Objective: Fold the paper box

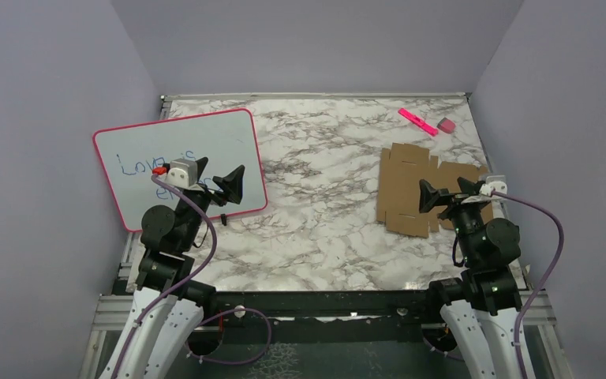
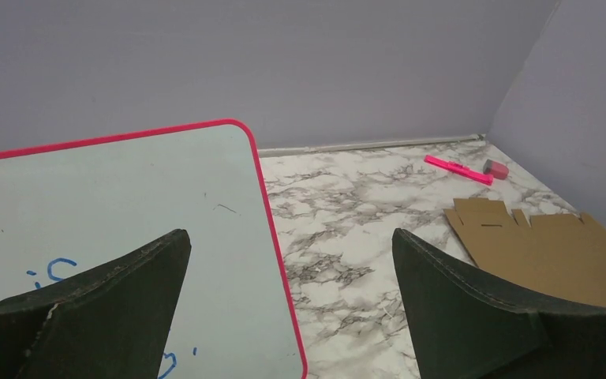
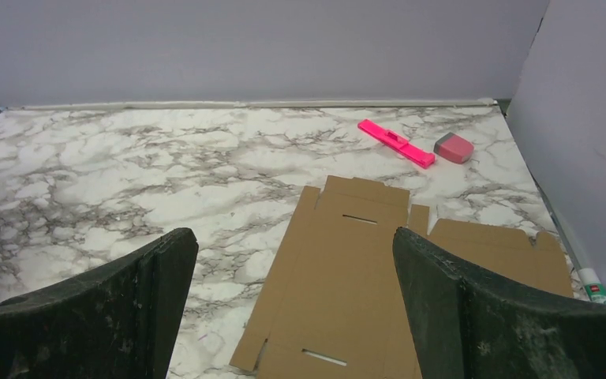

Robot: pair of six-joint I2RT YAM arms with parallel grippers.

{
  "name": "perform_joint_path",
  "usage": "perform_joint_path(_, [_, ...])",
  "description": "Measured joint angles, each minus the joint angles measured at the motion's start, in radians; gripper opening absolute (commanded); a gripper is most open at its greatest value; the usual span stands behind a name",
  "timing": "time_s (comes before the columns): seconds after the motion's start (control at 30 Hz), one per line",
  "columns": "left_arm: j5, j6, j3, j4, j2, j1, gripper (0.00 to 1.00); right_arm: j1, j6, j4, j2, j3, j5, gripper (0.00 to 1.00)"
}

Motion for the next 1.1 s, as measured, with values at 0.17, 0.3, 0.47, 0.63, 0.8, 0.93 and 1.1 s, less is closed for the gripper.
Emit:
perform_joint_path(0.17, [0.009,0.009,0.0,0.001,0.0,0.0,0.99,0.0,-0.001,-0.008,0.003,0.003,-0.013,1.0])
perform_joint_path(0.3, [0.009,0.015,-0.001,-0.007,-0.01,0.0,0.99,0.0,-0.001,-0.016,0.024,0.018,-0.043,1.0])
perform_joint_path(0.47, [0.007,0.017,-0.001,-0.037,-0.041,0.0,0.99,0.0,0.003,-0.039,0.089,0.063,-0.1,1.0])
perform_joint_path(0.63, [-0.011,0.024,-0.001,-0.091,-0.066,0.0,0.99,0.0,0.066,-0.083,0.139,0.123,-0.156,1.0])
perform_joint_path(0.8, [-0.011,0.041,-0.001,-0.124,-0.07,-0.001,0.99,0.0,0.17,-0.12,0.206,0.167,-0.242,1.0])
perform_joint_path(0.93, [-0.015,0.055,-0.001,-0.145,-0.08,-0.002,0.99,0.0,0.214,-0.159,0.308,0.179,-0.266,1.0])
perform_joint_path(1.1, [-0.018,0.059,-0.001,-0.145,-0.088,-0.014,0.99,0.0,0.244,-0.183,0.515,0.198,-0.31,1.0])
